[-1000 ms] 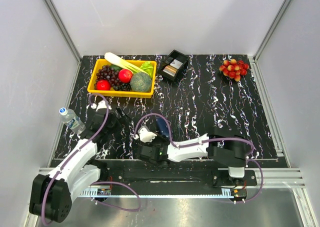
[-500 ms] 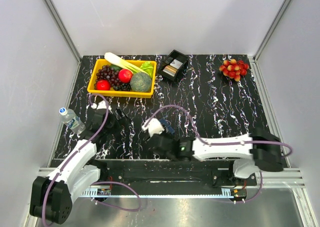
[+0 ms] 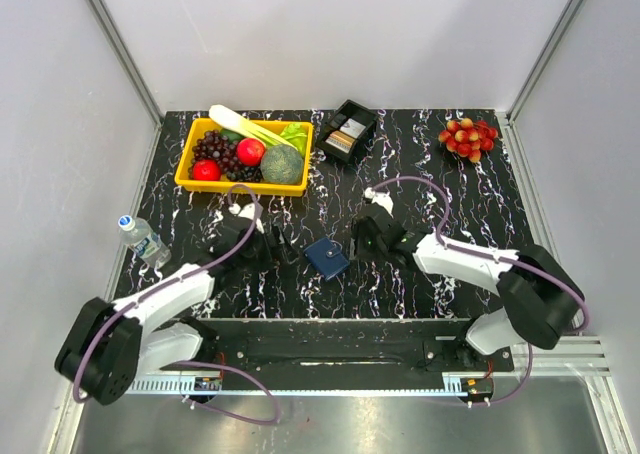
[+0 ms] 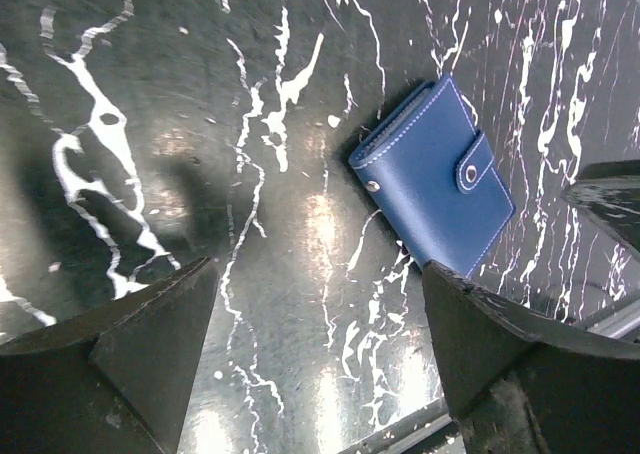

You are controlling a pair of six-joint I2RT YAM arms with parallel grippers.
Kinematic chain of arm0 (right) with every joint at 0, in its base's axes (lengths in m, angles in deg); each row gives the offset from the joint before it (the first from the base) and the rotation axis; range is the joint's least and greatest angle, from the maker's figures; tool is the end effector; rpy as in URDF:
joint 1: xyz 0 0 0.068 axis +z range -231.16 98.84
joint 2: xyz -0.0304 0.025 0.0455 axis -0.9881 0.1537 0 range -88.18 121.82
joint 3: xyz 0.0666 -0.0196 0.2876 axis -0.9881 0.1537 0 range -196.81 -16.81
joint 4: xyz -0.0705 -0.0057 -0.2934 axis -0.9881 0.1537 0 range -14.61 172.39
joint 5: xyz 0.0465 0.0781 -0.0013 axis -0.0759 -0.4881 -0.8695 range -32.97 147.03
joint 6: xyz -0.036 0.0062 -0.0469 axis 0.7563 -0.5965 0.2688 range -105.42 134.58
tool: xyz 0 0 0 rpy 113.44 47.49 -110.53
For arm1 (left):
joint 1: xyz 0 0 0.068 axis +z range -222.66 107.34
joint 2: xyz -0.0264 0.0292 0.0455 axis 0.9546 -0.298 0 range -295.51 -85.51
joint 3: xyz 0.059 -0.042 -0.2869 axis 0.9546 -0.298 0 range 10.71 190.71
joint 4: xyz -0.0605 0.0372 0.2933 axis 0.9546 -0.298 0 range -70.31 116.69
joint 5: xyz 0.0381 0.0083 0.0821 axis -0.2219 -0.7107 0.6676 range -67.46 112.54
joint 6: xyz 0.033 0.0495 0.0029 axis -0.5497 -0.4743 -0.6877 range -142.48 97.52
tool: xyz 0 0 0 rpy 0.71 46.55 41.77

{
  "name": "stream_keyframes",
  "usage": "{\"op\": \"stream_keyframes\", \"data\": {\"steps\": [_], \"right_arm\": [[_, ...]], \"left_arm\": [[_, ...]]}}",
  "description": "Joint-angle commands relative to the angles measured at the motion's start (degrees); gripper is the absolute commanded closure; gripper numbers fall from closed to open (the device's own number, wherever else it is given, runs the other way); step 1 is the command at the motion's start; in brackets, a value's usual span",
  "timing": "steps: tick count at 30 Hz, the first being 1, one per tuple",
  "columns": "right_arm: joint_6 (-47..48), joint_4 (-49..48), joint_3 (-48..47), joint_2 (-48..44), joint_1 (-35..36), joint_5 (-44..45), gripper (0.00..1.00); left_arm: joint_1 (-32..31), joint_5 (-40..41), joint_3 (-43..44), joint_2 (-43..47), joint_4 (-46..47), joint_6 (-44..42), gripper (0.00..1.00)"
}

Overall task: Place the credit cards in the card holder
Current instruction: Open the card holder at the center of the board.

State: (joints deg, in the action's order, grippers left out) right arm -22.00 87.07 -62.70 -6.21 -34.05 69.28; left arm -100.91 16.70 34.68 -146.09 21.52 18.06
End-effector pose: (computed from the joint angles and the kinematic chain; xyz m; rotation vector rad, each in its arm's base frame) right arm 0.2287 0.2325 0.1913 -0.1224 2.4211 0.4307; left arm 0.2029 -0.1141 0.1625 -0.2030 2.3992 -0.7100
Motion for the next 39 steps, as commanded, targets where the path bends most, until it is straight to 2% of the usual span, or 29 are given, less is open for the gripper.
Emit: {"op": "stream_keyframes", "data": {"steps": [1, 7, 10, 12, 15, 19, 24, 27, 34, 39], "right_arm": [[-4.64, -5.08, 2.03, 3.88, -1.67, -11.53, 0.48], [-6.58, -14.66, 4.67, 7.49, -2.02, -16.64, 0.48], [-6.66, -17.47, 4.84, 9.69, -2.02, -20.23, 0.52], [-7.63, -22.99, 6.50, 10.31, -2.02, -23.92, 0.56], [-9.13, -27.06, 8.36, 11.71, -1.94, -26.75, 0.61], [-8.51, -26.45, 8.01, 11.98, -0.45, -26.32, 0.65], [-6.49, -24.87, 4.85, 12.15, 4.30, -24.82, 0.62], [-4.91, -24.26, 4.58, 10.76, 4.48, -24.30, 0.61], [6.41, -10.21, 4.06, -0.84, 4.39, -10.34, 0.54], [16.16, -8.17, 1.34, -1.21, 3.78, -10.75, 0.53]], "left_arm": [[-2.68, -3.73, 3.45, -6.38, 9.29, 2.44, 0.17], [-4.44, -7.33, 5.65, -14.65, 14.92, 3.67, 0.24], [-4.62, -7.25, 6.62, -17.64, 15.89, 3.94, 0.32], [-4.62, -7.42, 7.32, -19.05, 16.85, 3.94, 0.39], [-4.62, -6.81, 8.64, -20.80, 17.03, 3.76, 0.41], [-4.53, -5.23, 11.10, -22.83, 15.72, 2.54, 0.43], [-4.45, -4.88, 14.61, -26.34, 13.79, -0.45, 0.44], [-4.01, -2.07, 16.02, -25.91, 10.45, -2.64, 0.45], [-1.46, 2.51, 16.11, -21.70, 0.96, -11.17, 0.44], [-1.54, -1.35, 14.01, -19.06, 0.77, -12.67, 0.44]]}}
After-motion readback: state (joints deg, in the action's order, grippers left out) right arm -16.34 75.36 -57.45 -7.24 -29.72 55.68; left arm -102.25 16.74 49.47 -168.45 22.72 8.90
